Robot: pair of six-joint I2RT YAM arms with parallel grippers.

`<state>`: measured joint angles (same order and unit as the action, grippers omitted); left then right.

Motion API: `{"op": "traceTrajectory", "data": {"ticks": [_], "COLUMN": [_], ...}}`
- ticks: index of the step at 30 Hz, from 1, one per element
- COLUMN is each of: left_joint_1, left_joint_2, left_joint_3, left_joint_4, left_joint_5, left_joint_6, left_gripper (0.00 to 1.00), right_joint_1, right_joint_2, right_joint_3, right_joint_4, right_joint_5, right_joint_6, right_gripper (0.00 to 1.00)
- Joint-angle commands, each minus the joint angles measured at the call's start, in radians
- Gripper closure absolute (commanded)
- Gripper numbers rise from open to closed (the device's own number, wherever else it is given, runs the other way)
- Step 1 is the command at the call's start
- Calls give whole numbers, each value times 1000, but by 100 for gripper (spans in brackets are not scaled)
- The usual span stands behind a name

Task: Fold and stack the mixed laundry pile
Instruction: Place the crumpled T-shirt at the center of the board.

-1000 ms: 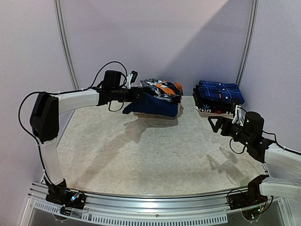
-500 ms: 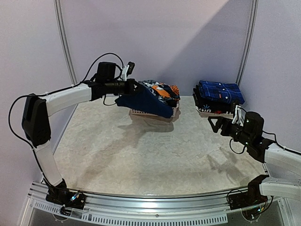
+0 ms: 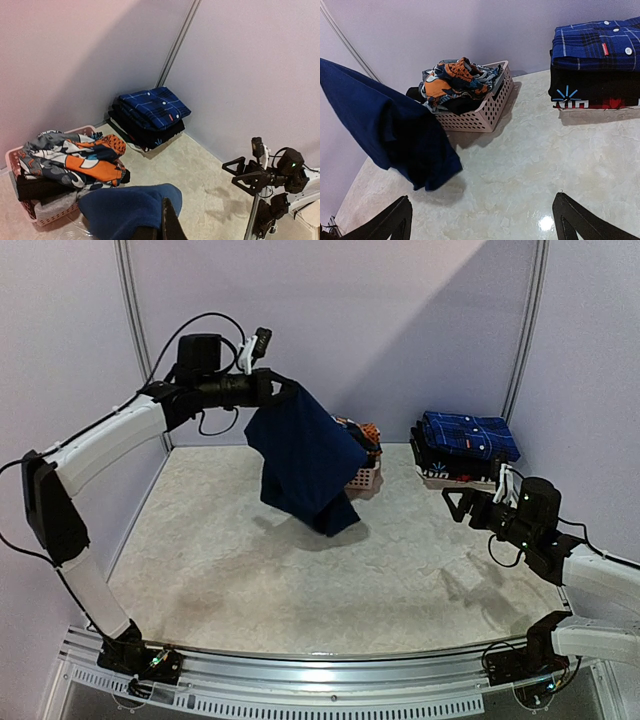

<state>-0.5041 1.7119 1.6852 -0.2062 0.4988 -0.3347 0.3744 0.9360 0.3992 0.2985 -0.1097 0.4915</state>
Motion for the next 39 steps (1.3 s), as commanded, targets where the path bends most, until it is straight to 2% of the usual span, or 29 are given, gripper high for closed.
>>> {"op": "traceTrajectory", "data": {"ticks": [1, 7, 12, 15, 23, 26, 32, 39], "left_joint_1": [-11, -11, -18, -26, -102, -113, -122, -158], "left_joint_2": [-156, -319, -402, -430, -384, -341, -221, -34], "left_joint_3": [-39, -140, -177, -209, -232, -254, -314, -309], "left_joint_4": [-7, -129, -322, -405, -598, -632, -644, -564], "left_joint_5": [-36, -199, -507, -688, -935, -966, -929, -779], "left_joint_6": [64, 138, 176, 162, 135, 128, 107, 84], "left_gripper": [100, 100, 100, 100, 100, 100, 100, 100], "right_joint_1": [6, 6, 7, 7, 6, 6, 5, 6], "right_joint_2": [0, 17, 34, 40, 67, 66, 71, 94], "right_joint_3": [25, 28, 34, 35, 47, 47, 49, 59], "right_joint_4": [-11, -6, -4, -1, -11, -17, -19, -26], "right_joint_5": [10, 9, 7, 7, 7, 10, 16, 22], "right_joint_6": [-10, -12, -12, -12, -14, -16, -20, -25], "right_gripper": [1, 1, 1, 1, 1, 1, 1, 1]}}
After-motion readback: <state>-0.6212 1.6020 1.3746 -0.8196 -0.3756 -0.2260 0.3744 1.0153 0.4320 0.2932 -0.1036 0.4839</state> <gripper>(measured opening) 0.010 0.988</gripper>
